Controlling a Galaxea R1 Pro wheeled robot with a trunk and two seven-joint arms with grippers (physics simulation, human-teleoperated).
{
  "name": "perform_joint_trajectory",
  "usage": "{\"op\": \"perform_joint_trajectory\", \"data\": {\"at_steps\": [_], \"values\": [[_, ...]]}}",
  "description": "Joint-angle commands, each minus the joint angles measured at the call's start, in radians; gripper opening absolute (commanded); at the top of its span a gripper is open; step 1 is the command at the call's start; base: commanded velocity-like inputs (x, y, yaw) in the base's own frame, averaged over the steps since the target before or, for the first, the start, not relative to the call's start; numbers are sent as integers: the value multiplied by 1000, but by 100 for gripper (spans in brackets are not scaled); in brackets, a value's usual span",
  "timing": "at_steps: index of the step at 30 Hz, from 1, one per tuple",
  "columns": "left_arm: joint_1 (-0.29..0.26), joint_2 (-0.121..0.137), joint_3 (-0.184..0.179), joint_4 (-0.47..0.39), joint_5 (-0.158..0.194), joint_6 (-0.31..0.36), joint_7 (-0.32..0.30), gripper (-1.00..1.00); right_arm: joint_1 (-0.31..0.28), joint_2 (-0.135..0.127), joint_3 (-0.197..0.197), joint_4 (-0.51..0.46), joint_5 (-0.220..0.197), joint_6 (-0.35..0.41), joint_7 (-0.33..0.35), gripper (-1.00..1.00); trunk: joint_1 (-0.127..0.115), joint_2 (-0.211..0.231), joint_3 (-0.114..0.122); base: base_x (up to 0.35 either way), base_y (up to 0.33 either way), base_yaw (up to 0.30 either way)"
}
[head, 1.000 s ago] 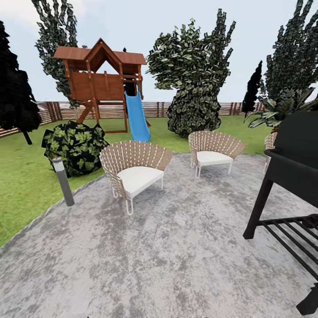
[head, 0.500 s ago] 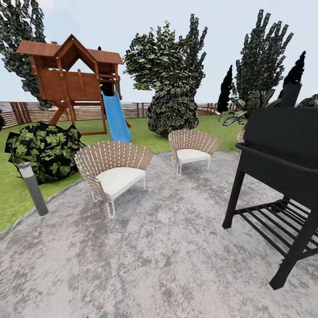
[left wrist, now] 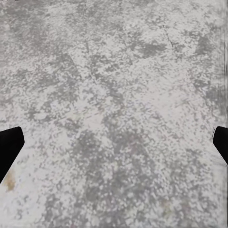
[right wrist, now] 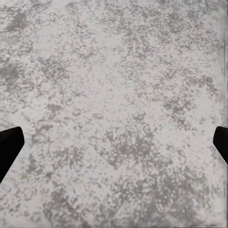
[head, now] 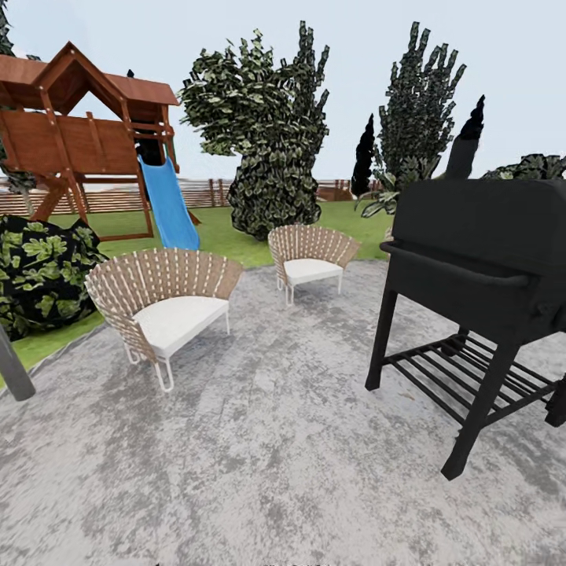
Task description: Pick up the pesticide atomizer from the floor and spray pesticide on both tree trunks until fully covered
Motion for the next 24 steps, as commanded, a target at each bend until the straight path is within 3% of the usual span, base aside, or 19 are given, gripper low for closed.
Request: {"op": "perform_joint_trajectory", "data": {"at_steps": [1,24], "values": [[-1,0,7,0,6,-1,-10,100,-1,0,-1,1,2,-3,0,100,4,-8,-5,0,0,-264],[-1,-7,7,2,5,-1,-10,100,-1,0,-1,3,3,-3,0,100,92,-169,-99,0,0,-263]]}}
